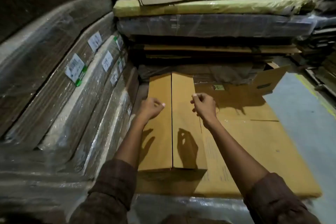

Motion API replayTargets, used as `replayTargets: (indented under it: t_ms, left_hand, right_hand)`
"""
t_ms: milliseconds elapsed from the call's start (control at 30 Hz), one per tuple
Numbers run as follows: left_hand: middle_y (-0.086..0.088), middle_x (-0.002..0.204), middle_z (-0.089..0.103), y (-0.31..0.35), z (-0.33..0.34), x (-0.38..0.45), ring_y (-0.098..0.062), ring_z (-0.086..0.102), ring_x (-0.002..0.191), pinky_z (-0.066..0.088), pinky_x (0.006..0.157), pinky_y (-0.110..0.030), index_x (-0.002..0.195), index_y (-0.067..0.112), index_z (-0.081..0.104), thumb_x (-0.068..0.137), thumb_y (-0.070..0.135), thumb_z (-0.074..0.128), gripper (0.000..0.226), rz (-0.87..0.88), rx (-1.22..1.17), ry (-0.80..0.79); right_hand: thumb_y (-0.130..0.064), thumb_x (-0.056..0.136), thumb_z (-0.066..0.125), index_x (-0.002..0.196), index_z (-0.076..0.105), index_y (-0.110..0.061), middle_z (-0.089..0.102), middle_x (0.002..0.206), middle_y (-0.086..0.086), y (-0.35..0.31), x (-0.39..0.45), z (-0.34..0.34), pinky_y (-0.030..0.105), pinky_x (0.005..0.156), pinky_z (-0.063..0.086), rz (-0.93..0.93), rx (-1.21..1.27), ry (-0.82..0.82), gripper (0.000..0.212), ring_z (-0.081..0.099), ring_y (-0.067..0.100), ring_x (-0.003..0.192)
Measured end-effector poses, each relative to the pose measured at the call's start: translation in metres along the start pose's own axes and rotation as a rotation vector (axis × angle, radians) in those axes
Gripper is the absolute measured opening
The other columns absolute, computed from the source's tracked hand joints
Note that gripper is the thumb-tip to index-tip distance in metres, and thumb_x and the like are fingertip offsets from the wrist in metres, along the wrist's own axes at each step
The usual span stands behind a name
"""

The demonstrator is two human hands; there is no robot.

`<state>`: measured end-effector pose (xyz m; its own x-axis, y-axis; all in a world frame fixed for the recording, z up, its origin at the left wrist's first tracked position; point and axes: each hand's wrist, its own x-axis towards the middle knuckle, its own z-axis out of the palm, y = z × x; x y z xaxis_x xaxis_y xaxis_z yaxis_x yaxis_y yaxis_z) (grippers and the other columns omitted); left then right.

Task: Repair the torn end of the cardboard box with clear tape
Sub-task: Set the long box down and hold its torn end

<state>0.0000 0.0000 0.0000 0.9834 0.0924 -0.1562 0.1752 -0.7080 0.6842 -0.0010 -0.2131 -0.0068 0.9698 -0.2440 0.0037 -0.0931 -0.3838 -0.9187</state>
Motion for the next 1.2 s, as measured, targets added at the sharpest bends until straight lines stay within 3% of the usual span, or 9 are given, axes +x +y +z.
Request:
replayTargets:
  t_ms: [100, 167, 367, 633, 800, 933, 1000, 1100, 1200]
  left_hand:
    - [-0.016, 0.148, 0.049, -0.032, 0.032, 0.005, -0.037, 0.05, 0.132, 0.047, 0.106, -0.049, 0.143, 0.012, 0.05, 0.095, 0.052, 0.062, 0.064, -0.231, 0.129, -0.194]
    - [-0.017, 0.159, 0.031, -0.052, 0.056, 0.0, -0.041, 0.035, 0.143, 0.04, 0.111, -0.054, 0.151, 0.012, 0.038, 0.094, 0.057, 0.059, 0.076, -0.323, 0.179, -0.283]
    - [-0.016, 0.164, 0.001, -0.056, 0.084, -0.008, -0.047, 0.009, 0.149, 0.029, 0.114, -0.065, 0.157, 0.017, 0.021, 0.082, 0.075, 0.06, 0.102, -0.347, 0.282, -0.258]
    - [-0.023, 0.159, -0.035, -0.06, 0.114, -0.02, -0.054, -0.031, 0.142, -0.006, 0.11, -0.079, 0.157, 0.015, -0.019, 0.059, 0.099, 0.049, 0.146, -0.379, 0.31, -0.31]
    - [-0.022, 0.162, -0.028, -0.097, 0.097, -0.018, -0.051, -0.026, 0.146, -0.007, 0.109, -0.078, 0.159, 0.019, -0.016, 0.061, 0.105, 0.017, 0.135, -0.385, 0.236, -0.197]
    - [-0.018, 0.165, -0.021, -0.132, 0.08, -0.024, -0.046, -0.02, 0.15, -0.009, 0.112, -0.075, 0.16, 0.023, -0.012, 0.064, 0.104, 0.01, 0.127, -0.314, 0.164, -0.112]
    - [-0.016, 0.166, -0.021, -0.139, 0.073, -0.027, -0.043, -0.021, 0.15, -0.011, 0.113, -0.073, 0.16, 0.025, -0.012, 0.067, 0.103, 0.012, 0.123, -0.307, 0.132, -0.109]
    - [-0.014, 0.166, -0.021, -0.144, 0.063, -0.027, -0.041, -0.021, 0.151, -0.01, 0.114, -0.072, 0.16, 0.026, -0.013, 0.067, 0.102, 0.015, 0.123, -0.309, 0.101, -0.133]
    - [-0.013, 0.166, -0.021, -0.146, 0.051, -0.029, -0.039, -0.02, 0.152, -0.008, 0.116, -0.071, 0.159, 0.026, -0.014, 0.069, 0.1, 0.016, 0.121, -0.328, 0.065, -0.171]
  right_hand:
    - [-0.035, 0.097, 0.06, 0.108, 0.065, -0.013, 0.07, 0.106, 0.01, 0.047, -0.003, 0.012, 0.048, 0.083, 0.058, 0.202, -0.133, -0.1, 0.026, 0.068, 0.032, 0.098]
    - [-0.046, 0.091, 0.068, 0.133, 0.052, -0.014, 0.059, 0.131, 0.012, 0.086, -0.013, 0.022, 0.052, 0.097, 0.053, 0.379, -0.256, -0.191, 0.056, 0.06, 0.033, 0.117]
    - [-0.063, 0.086, 0.068, 0.149, 0.026, -0.009, 0.043, 0.148, 0.019, 0.126, -0.051, 0.034, 0.049, 0.102, 0.048, 0.615, -0.315, -0.327, 0.093, 0.047, 0.04, 0.133]
    - [-0.056, 0.092, 0.064, 0.145, 0.032, -0.004, 0.052, 0.139, 0.02, 0.107, -0.058, 0.041, 0.048, 0.097, 0.052, 0.578, -0.365, -0.272, 0.08, 0.054, 0.039, 0.125]
    - [-0.052, 0.104, 0.036, 0.129, 0.054, -0.013, 0.061, 0.126, 0.011, 0.086, -0.058, 0.043, 0.049, 0.096, 0.051, 0.521, -0.177, -0.226, 0.05, 0.059, 0.035, 0.114]
    - [-0.044, 0.1, 0.057, 0.103, 0.063, -0.016, 0.066, 0.11, 0.007, 0.084, -0.061, 0.044, 0.039, 0.084, 0.045, 0.582, 0.065, -0.17, 0.029, 0.058, 0.028, 0.1]
    - [-0.054, 0.091, 0.068, 0.127, 0.054, -0.01, 0.057, 0.125, 0.009, 0.092, -0.072, 0.045, 0.041, 0.09, 0.04, 0.686, 0.096, -0.25, 0.059, 0.052, 0.029, 0.117]
    - [-0.091, 0.044, 0.074, 0.145, 0.042, -0.011, 0.051, 0.143, 0.015, 0.113, -0.093, 0.049, 0.05, 0.106, 0.043, 0.873, 0.18, -0.37, 0.133, 0.047, 0.04, 0.133]
    - [-0.096, 0.024, 0.072, 0.14, 0.048, -0.012, 0.06, 0.131, 0.014, 0.132, -0.098, 0.053, 0.052, 0.102, 0.05, 0.864, 0.217, -0.4, 0.145, 0.057, 0.036, 0.119]
